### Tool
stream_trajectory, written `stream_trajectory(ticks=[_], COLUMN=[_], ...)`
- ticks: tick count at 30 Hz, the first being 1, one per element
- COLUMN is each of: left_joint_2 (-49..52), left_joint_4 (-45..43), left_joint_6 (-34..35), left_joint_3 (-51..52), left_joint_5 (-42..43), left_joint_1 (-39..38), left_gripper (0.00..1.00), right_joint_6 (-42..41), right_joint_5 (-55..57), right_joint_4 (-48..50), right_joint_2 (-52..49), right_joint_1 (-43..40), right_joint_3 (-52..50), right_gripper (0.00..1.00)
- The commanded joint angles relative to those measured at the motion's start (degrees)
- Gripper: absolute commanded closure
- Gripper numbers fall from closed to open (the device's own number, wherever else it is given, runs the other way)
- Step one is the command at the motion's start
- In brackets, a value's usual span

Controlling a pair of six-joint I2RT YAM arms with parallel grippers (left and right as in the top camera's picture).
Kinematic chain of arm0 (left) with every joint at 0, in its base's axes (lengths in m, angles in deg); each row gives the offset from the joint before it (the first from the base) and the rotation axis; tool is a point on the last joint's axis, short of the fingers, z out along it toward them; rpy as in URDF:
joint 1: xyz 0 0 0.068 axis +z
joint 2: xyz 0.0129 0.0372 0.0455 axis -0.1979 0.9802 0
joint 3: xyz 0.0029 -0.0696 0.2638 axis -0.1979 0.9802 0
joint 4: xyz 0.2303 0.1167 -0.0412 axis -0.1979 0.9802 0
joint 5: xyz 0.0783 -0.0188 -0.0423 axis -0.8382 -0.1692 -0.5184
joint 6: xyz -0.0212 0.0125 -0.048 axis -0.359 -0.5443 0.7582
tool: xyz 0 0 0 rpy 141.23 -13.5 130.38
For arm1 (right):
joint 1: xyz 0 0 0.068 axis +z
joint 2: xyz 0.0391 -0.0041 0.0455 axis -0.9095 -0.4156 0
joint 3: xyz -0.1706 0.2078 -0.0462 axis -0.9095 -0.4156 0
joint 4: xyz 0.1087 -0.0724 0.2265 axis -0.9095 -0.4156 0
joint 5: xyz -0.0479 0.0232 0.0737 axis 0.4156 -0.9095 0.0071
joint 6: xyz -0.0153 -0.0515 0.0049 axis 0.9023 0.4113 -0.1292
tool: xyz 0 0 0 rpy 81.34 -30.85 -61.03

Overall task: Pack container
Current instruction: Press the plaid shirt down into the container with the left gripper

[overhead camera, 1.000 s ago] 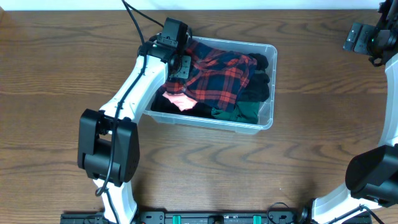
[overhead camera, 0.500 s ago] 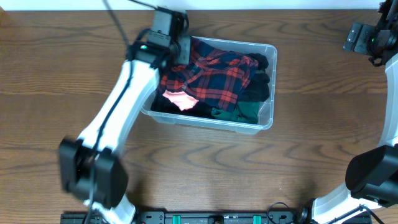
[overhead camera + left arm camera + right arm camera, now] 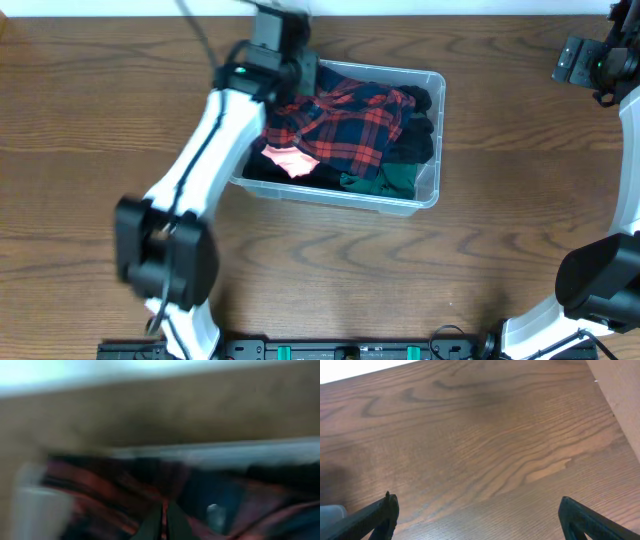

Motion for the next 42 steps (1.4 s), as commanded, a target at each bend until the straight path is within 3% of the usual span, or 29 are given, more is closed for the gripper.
stream_trajectory(ticks=[1,8,19,35,42], left_joint_2=[6.0,7.8,-7.8,5.4,-1.3], left_joint_4=[3.4,7.0,3.5,5.2,1.0], left_joint_6=[3.4,3.6,8.7,8.7,8.7], left_joint_3=[0.5,0.5,0.4,2.4,1.5], left_joint_5=[2.3,2.3,2.3,2.3,-0.5], left_joint_1=[-1.2,-2.0,-3.7,-15.0,-13.4], left_gripper=[0.94,0.94,0.94,0.94,0.94], right_joint_6=[-0.8,-0.8,-0.8,-0.8,-0.8], right_joint_5=[0.0,0.0,0.0,0.0,0.0], right_joint_4=[-0.1,-0.1,-0.1,-0.1,-0.1], right_joint_2=[-0.4,-0.4,-0.4,-0.4,-0.4], right_joint_1=[-0.3,-0.3,-0.3,-0.3,-0.3], right_joint_3=[-0.3,-0.3,-0.3,-0.3,-0.3], right_gripper=[0.01,0.01,0.01,0.01,0.01])
